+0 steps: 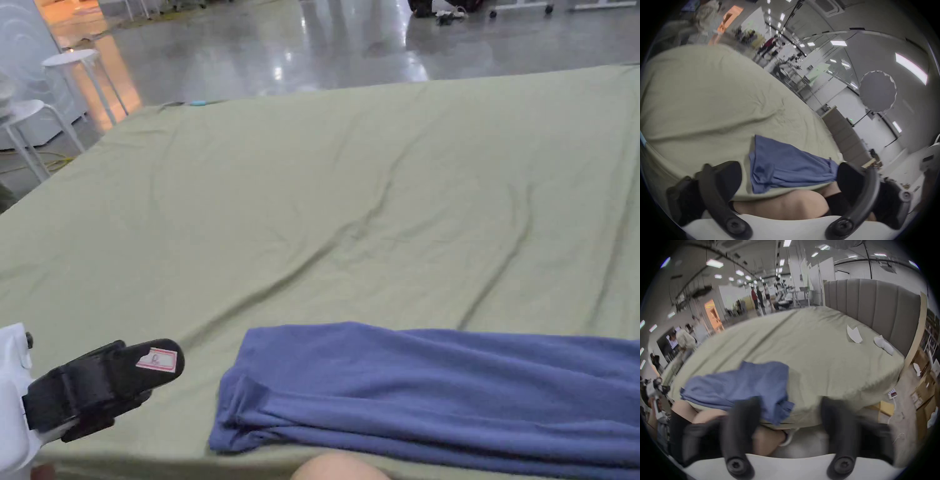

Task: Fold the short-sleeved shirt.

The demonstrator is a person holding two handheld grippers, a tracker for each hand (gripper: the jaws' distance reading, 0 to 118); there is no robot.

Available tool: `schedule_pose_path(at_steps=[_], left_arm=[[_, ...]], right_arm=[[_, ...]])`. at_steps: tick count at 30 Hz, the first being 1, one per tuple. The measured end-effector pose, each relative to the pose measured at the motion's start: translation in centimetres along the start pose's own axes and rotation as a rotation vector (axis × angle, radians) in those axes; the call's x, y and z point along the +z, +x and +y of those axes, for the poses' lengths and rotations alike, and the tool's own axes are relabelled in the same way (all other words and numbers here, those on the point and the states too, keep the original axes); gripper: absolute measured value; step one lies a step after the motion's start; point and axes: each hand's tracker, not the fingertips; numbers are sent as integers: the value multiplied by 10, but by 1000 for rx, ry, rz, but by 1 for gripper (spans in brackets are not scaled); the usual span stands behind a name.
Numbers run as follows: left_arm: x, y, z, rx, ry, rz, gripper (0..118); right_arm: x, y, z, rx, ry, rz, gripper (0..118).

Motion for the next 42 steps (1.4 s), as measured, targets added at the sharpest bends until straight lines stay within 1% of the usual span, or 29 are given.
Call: schedule_pose_path(at_steps=[1,2,3,4,6,7,10,11,12,13,14,15,16,17,19,22,23,24,25,26,27,28,29,31,33,36,38,39,42], left_arm=[[-3,-8,3,23,-6,-27,0],[-10,-15,7,18,-6,1,0],[-17,-19,6,6,-1,43,0],[-23,-31,8,-1,0,145,0],[-42,-53,14,61,-108,54,0],[-36,-65,19,98,-149,12,0],[-51,-96,24,244,-327,-196,0],[-60,-92,23,254,-340,-191,0],[-64,-93,23,239,-333,-179,11],[-69,-97,25,225,-331,-169,62],[-76,-102,25,232,-360,-169,106],[-88,-107,23,244,-414,-183,118],[-89,-113,31,283,-406,-280,118],[-92,-114,35,303,-414,-309,118],[-114,-106,30,328,-389,-308,118],[-139,-95,23,312,-392,-319,118],[-148,-90,22,297,-406,-315,106],[-154,-83,20,259,-433,-292,71],[-163,-77,15,215,-458,-181,5],[-175,-73,9,174,-503,-33,5],[-181,-90,4,172,-509,33,5],[-181,-96,8,253,-465,-134,5],[-180,-96,16,239,-496,-140,5],[-172,-81,17,130,-469,-75,5],[-163,-78,19,137,-470,-71,5],[-142,-75,34,134,-393,12,5],[-129,-74,40,176,-383,-46,5],[-124,-72,48,165,-386,-45,5],[-111,-59,59,66,-376,45,5]], right_arm=[[2,-10,1,5,28,-26,2],[6,-23,5,3,76,-45,2],[7,-30,9,2,65,6,2],[7,-41,15,5,56,56,2],[7,-60,18,22,61,67,2],[6,-71,21,49,56,80,2],[6,-98,30,113,46,98,2],[6,-105,33,121,47,106,2],[6,-110,35,124,45,116,2],[5,-116,38,125,44,125,2],[5,-122,40,126,44,133,2],[4,-126,42,129,44,140,2],[3,-131,45,133,40,150,2],[2,-135,47,136,37,157,2],[0,-143,50,148,34,163,2],[-1,-148,52,154,22,171,2],[-1,-148,52,155,18,174,2],[-1,-148,52,158,14,174,2],[0,-149,52,163,11,172,2],[1,-149,52,166,10,168,2],[2,-148,52,166,10,168,2],[4,-147,52,164,9,171,2],[5,-146,52,161,12,177,2],[5,-144,50,166,15,170,2],[6,-144,50,182,18,159,2],[1,-145,51,188,18,150,2],[0,-146,52,200,27,149,2],[0,-146,53,204,31,155,2],[6,-145,56,208,50,170,2]])
